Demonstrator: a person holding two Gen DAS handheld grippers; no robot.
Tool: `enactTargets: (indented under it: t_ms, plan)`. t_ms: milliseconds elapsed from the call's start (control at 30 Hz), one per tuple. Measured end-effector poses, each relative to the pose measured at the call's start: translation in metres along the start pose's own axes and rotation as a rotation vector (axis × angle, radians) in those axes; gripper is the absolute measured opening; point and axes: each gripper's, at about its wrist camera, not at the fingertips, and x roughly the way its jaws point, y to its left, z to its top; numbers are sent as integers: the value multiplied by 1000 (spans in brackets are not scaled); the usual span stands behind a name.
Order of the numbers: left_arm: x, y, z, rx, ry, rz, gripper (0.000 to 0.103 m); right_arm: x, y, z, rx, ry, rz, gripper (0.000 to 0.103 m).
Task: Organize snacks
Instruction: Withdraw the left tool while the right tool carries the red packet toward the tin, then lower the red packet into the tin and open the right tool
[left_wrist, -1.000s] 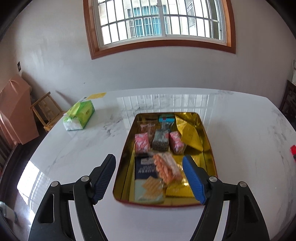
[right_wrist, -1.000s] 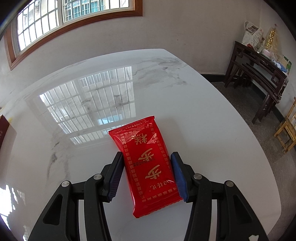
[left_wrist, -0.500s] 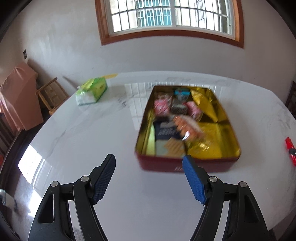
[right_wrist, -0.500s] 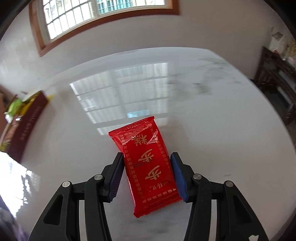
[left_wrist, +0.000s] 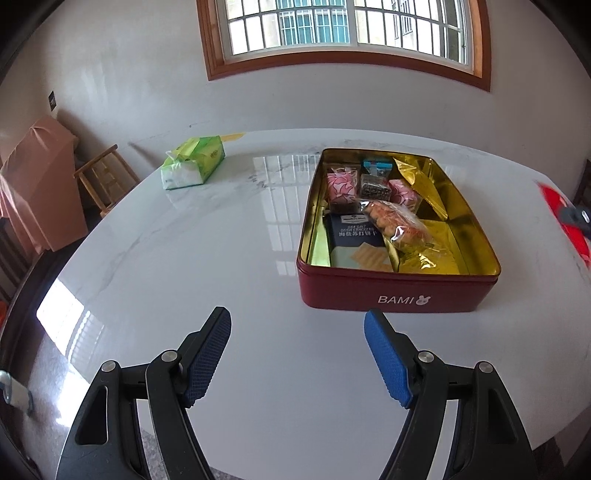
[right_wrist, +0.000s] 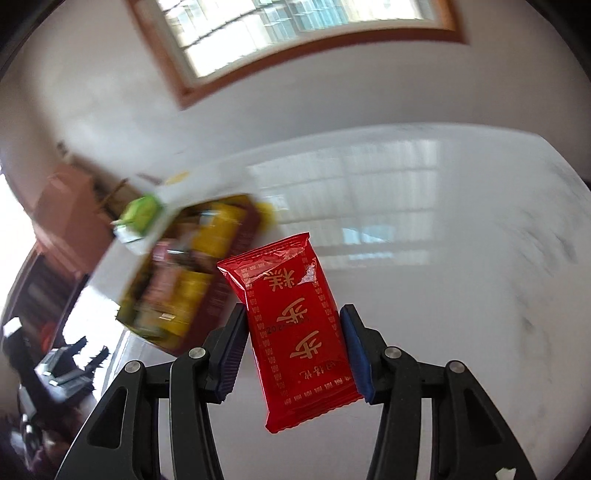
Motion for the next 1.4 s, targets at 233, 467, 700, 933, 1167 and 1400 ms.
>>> enactTargets:
  t_ms: [233, 467, 700, 933, 1167, 1400]
  plan:
    - [-5, 6, 8, -5, -15, 9, 75, 49, 80, 27, -125, 27, 82, 47]
    - [-1, 23, 18, -41, -16, 58, 76, 91, 106, 25, -180, 63, 42, 48]
    - [-1, 40, 25, -110, -34, 47, 76, 108, 116, 21, -199, 75, 48, 50]
    - [-10, 41, 31, -107, -53, 74, 83, 87, 125, 25, -195, -40, 72, 57]
    - [-38, 31, 41, -67, -110, 83, 93, 32, 134, 14, -246, -172, 112, 62]
    - [-95, 17, 52, -27, -250, 107, 102, -23, 142, -8, -287, -278, 132, 65]
